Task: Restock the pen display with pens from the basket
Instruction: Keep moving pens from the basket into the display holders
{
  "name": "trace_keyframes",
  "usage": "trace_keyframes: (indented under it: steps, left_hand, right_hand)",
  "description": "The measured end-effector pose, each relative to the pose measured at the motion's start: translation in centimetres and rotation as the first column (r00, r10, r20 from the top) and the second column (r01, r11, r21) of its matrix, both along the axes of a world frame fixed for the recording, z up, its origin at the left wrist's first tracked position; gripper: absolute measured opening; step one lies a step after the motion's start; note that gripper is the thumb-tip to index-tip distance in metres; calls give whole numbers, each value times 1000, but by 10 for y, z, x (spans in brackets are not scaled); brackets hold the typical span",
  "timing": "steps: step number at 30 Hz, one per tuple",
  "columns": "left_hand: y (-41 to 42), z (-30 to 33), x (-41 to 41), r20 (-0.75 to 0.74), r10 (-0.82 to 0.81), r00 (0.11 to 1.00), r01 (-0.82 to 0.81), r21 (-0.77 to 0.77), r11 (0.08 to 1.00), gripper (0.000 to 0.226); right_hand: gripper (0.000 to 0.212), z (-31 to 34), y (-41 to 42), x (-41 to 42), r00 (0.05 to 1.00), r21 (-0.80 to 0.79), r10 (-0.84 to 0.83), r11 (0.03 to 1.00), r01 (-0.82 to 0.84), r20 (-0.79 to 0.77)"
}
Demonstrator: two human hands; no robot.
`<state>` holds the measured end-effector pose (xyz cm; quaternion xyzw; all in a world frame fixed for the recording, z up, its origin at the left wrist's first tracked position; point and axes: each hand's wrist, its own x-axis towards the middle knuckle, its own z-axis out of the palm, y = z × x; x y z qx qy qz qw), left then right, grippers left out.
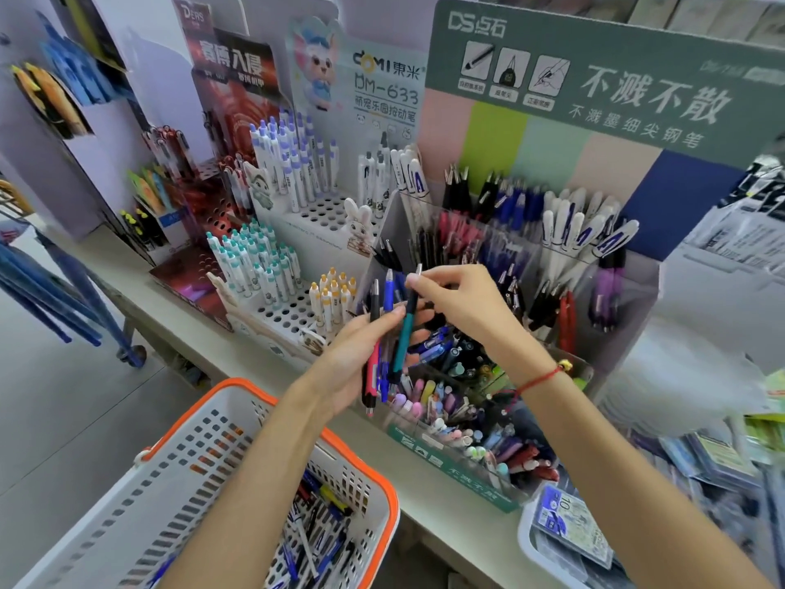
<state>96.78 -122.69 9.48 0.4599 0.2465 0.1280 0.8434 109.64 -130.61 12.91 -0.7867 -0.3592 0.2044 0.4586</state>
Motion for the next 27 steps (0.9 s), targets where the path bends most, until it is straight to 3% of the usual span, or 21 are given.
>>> trace_keyframes:
  steps: [5, 8, 12, 15, 20, 27]
  left_hand:
    - [-1, -8, -1, -114, -35, 993, 41, 43, 998, 20]
    - [-1, -12, -2, -183, 19, 983, -14, 29, 999, 18]
    - [8, -20, -6, -183, 132, 974, -135, -3, 991, 20]
    - [15, -23, -8, -131, 178, 975, -188, -65, 980, 15]
    - [20, -22, -18, -34, 191, 981, -194, -205, 959, 17]
    - [23, -30, -18, -4, 264, 964, -260, -198, 945, 17]
  right_hand:
    - [20, -2, -14, 8, 980, 158, -196, 967, 198, -30]
    - [20, 1, -25, 12, 959, 334, -267, 899, 283, -94]
    - [12, 6, -33, 19, 931, 483, -358, 828, 284, 66]
    - [13, 3, -28, 17, 919, 466, -334, 860, 206, 211]
    - [15, -5, -19, 15, 904, 413, -290, 899, 145, 314]
    - [11, -16, -11, 7, 941, 333, -171, 940, 68, 293]
